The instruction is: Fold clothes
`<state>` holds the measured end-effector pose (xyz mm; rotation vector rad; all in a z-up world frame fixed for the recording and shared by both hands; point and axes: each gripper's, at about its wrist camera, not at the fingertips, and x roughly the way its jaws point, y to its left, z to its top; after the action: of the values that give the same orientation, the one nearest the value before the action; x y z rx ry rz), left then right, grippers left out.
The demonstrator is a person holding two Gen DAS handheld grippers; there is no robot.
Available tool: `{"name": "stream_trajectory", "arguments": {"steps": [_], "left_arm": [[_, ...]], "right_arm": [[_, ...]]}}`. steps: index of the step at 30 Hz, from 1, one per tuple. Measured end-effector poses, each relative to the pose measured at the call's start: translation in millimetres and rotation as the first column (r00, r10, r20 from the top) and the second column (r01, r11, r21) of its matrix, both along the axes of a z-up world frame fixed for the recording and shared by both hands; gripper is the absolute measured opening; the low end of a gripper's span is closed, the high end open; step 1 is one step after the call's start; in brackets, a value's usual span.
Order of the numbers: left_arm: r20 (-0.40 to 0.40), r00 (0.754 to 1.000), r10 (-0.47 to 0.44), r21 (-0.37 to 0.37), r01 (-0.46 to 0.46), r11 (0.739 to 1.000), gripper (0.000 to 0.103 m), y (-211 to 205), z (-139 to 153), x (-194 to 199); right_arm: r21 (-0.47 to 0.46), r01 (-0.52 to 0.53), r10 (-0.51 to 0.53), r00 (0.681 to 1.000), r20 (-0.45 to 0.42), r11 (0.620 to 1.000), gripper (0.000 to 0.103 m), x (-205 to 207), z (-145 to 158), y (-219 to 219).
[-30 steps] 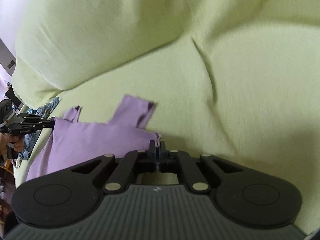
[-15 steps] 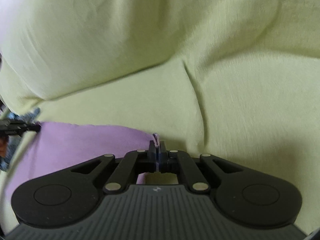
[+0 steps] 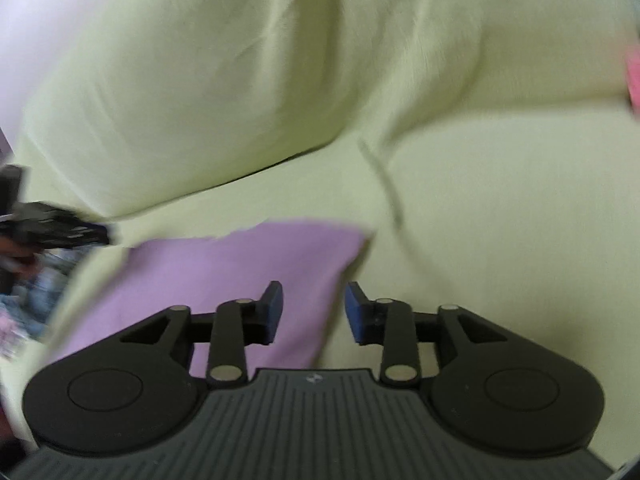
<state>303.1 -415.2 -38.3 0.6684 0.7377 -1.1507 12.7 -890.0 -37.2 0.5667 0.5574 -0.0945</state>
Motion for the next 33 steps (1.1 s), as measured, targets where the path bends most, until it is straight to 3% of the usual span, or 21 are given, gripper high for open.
{"name": "stream_trajectory", "arguments": {"steps": [5, 8, 13, 21, 25, 28, 29, 30, 31, 33], "left_arm": [[-0.011, 0.963, -0.270, 0.042, 0.270, 0.962, 0.045, -104.7, -1.8, -35.4], [-0.023, 0.928, -0.371, 0.087, 0.371, 0.924, 0.045, -158.4, -15.3, -45.2], [-0.114, 0.870, -0.479, 0.186, 0.493, 0.850, 0.045, -210.4, -47.2, -51.6], [-0.221, 0.794, -0.567, 0.295, 0.608, 0.737, 0.041, -235.0, -69.4, -55.6], [-0.270, 0.777, -0.569, 0.348, 0.629, 0.695, 0.040, -241.1, -69.1, -58.8], [-0.287, 0.772, -0.567, 0.368, 0.635, 0.679, 0.038, -241.3, -70.8, -60.6], [-0.291, 0.770, -0.568, 0.368, 0.638, 0.676, 0.036, -241.3, -71.1, -61.5], [-0.295, 0.767, -0.570, 0.368, 0.642, 0.673, 0.027, -241.2, -71.3, -62.4], [-0.305, 0.760, -0.574, 0.364, 0.650, 0.667, 0.008, -240.1, -71.1, -63.5], [-0.305, 0.753, -0.583, 0.355, 0.658, 0.664, 0.005, -236.4, -70.8, -65.2]], "right_arm": [[0.179, 0.073, -0.082, 0.996, 0.043, 0.981, 0.033, -48.6, -20.6, 30.6], [0.239, 0.113, -0.125, 0.991, 0.038, 0.964, 0.033, -65.8, -31.0, 39.1], [0.317, 0.167, -0.179, 0.984, 0.009, 0.933, 0.033, -87.4, -46.7, 48.7], [0.412, 0.150, -0.168, 0.986, 0.009, 0.899, 0.033, -93.2, -54.5, 56.7], [0.441, 0.133, -0.151, 0.988, 0.006, 0.888, 0.033, -84.7, -56.9, 58.9], [0.459, 0.122, -0.145, 0.989, 0.016, 0.880, 0.033, -80.7, -61.2, 61.5], [0.471, 0.126, -0.151, 0.988, 0.016, 0.873, 0.033, -78.6, -63.4, 61.4], [0.485, 0.131, -0.159, 0.987, 0.016, 0.865, 0.033, -76.6, -65.8, 61.3], [0.498, 0.136, -0.166, 0.986, 0.017, 0.856, 0.033, -74.7, -68.2, 61.2], [0.535, 0.150, -0.188, 0.982, 0.018, 0.832, 0.033, -73.4, -72.6, 59.4]]}}
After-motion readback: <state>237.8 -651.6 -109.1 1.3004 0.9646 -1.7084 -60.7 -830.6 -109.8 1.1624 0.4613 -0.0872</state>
